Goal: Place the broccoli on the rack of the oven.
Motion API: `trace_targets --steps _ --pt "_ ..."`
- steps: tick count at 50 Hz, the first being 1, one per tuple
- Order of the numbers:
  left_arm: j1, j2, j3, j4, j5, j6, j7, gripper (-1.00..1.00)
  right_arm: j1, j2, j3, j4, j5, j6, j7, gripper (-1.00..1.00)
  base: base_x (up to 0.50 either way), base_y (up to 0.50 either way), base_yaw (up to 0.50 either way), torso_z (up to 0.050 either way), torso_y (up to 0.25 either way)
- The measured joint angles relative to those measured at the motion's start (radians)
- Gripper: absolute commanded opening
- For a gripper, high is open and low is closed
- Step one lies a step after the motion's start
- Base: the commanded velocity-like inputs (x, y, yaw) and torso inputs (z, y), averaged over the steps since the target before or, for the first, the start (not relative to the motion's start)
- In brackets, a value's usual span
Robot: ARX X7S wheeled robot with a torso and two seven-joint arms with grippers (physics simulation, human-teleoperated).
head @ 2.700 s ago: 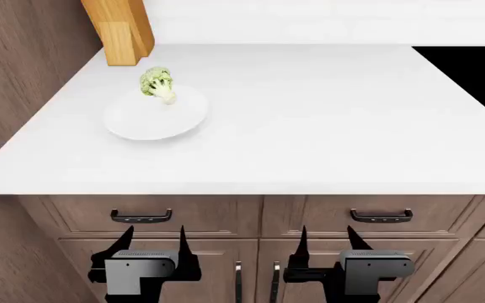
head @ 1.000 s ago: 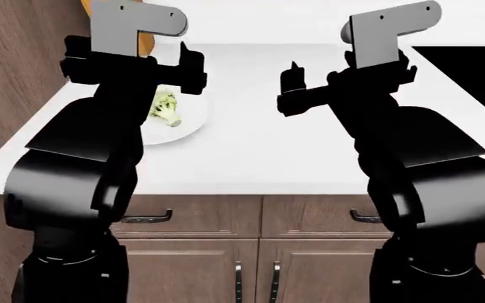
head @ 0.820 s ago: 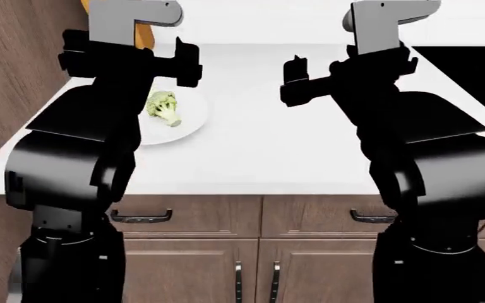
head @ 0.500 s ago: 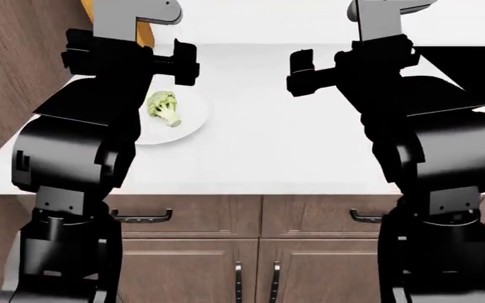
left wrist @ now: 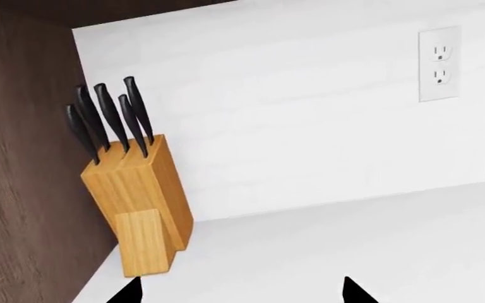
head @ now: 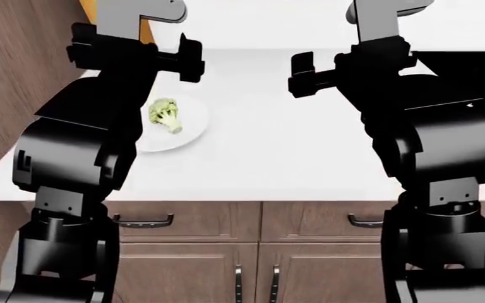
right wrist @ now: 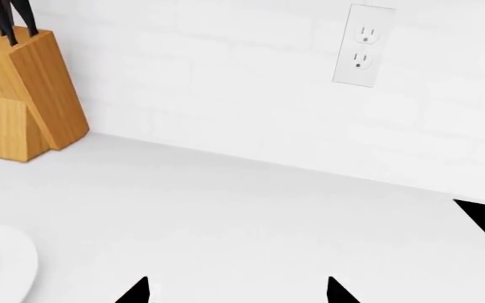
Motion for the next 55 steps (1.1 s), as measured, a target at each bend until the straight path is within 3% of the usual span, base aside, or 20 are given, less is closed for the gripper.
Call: trace_targets --steps 27,42,55 --pt "0.002 -0.013 0.013 0.011 -0.033 0.022 -0.001 1.0 -0.001 0.018 -0.009 -0.02 0.02 0.002 0.001 1.0 0.0 0.0 0.0 0.05 0.05" --pt "-0.004 -0.011 0.007 0.001 -0.05 0.001 -0.022 1.0 -0.003 0.033 -0.028 -0.031 0.017 0.005 0.01 1.0 0.0 0.07 0.0 0.0 0.0" --pt "-0.002 -0.015 0.009 -0.011 -0.06 0.007 -0.031 1.0 -0.006 0.036 -0.035 -0.019 0.019 0.003 0.018 1.0 0.0 0.48 0.0 0.0 0.0"
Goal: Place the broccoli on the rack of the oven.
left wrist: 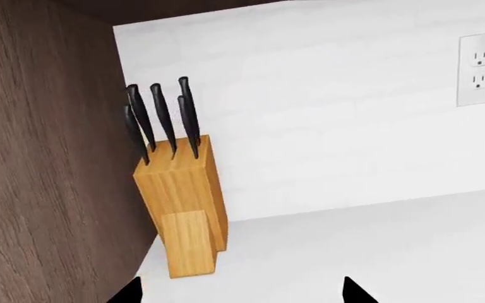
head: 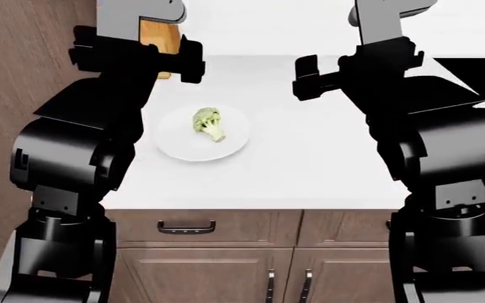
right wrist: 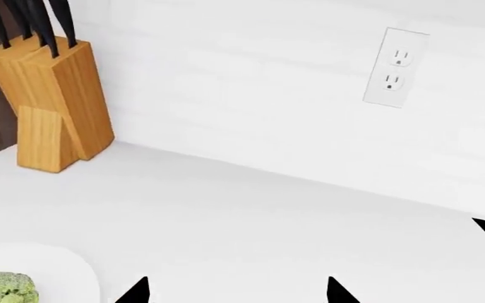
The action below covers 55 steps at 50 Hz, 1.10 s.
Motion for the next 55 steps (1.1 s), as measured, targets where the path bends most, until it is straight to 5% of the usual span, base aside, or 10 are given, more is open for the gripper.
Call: trace_targets --steps 14,55 --pt "0.009 -0.002 0.003 0.024 -0.012 -0.02 -0.017 1.0 -0.01 0.002 -0.002 0.01 0.009 -0.011 0.002 1.0 0.0 0.5 0.0 0.0 0.0" --pt "0.017 -0.007 0.005 0.089 -0.051 -0.068 -0.061 1.0 -0.036 0.012 -0.02 0.022 0.045 -0.036 -0.015 1.0 0.23 0.0 0.0 0.0 0.0"
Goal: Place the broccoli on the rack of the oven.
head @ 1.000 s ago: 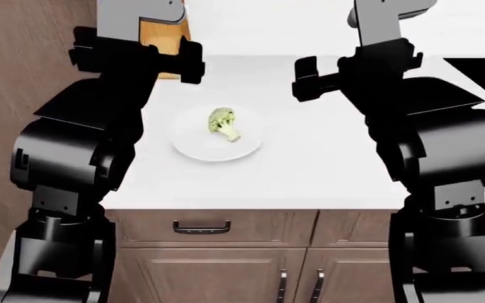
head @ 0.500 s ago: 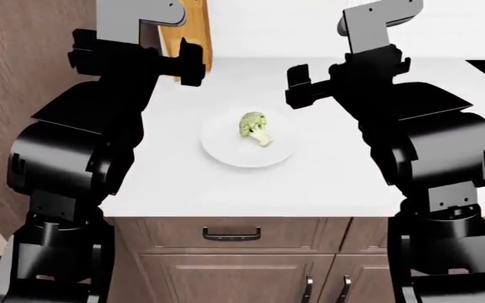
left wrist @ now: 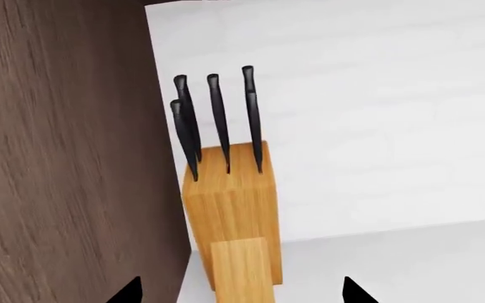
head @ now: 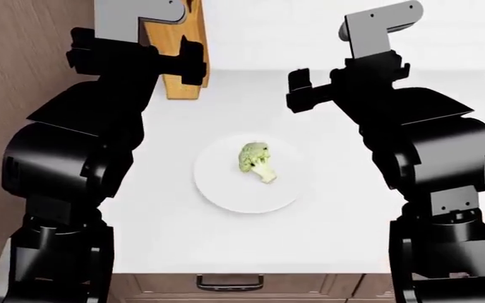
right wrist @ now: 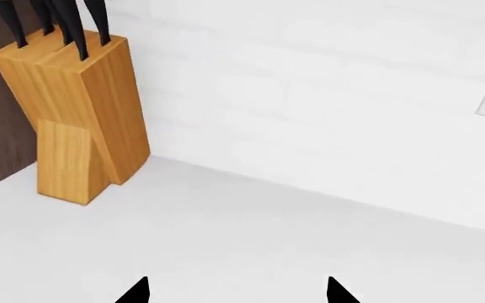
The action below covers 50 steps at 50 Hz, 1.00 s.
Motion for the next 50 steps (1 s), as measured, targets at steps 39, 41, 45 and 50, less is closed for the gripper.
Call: trace_targets --steps 39,41,45,50 --pt "-0.009 -0.001 0.01 -0.04 -0.029 0.035 -0.017 1.0 -0.083 0.053 -0.002 -0.212 0.104 0.221 -0.043 1.0 0.03 0.0 0.0 0.0 0.0" --pt "-0.009 -0.001 0.011 -0.046 -0.03 0.04 -0.017 1.0 -0.092 0.054 -0.005 -0.231 0.111 0.235 -0.045 1.0 0.0 0.0 0.0 0.0 0.0" --pt "-0.009 -0.001 0.012 -0.052 -0.032 0.046 -0.018 1.0 -0.109 0.055 -0.013 -0.266 0.125 0.261 -0.048 1.0 0.0 0.0 0.0 0.0 0.0" --pt "-0.009 -0.003 0.013 -0.055 -0.036 0.05 -0.019 1.0 -0.128 0.051 -0.026 -0.315 0.145 0.298 -0.05 1.0 0.0 0.0 0.0 0.0 0.0"
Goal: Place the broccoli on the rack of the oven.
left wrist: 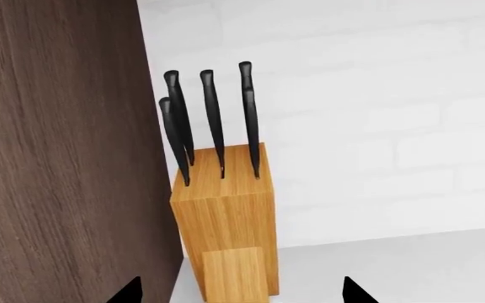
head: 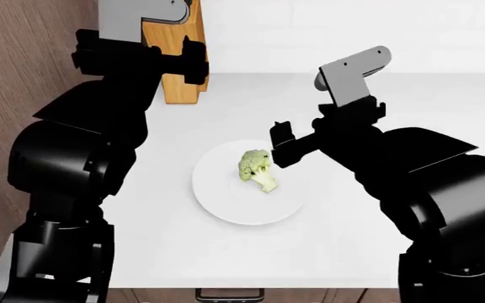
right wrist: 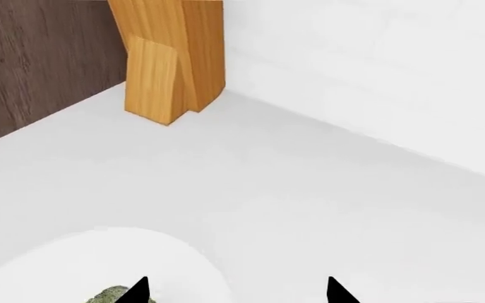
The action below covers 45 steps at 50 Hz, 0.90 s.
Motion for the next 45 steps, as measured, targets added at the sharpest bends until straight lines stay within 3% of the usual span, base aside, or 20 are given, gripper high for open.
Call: trace_targets --steps 19,45 --pt "0.003 0.0 0.008 0.003 -0.016 0.0 -0.012 1.0 -0.05 -0.01 -0.051 -0.143 0.107 0.106 0.028 1.0 0.0 0.0 0.0 0.0 0.0" --pt "0.013 -0.003 0.011 0.042 -0.043 -0.029 -0.039 1.0 -0.083 0.017 -0.109 -0.123 0.197 0.064 0.065 1.0 0.0 0.0 0.0 0.0 0.0"
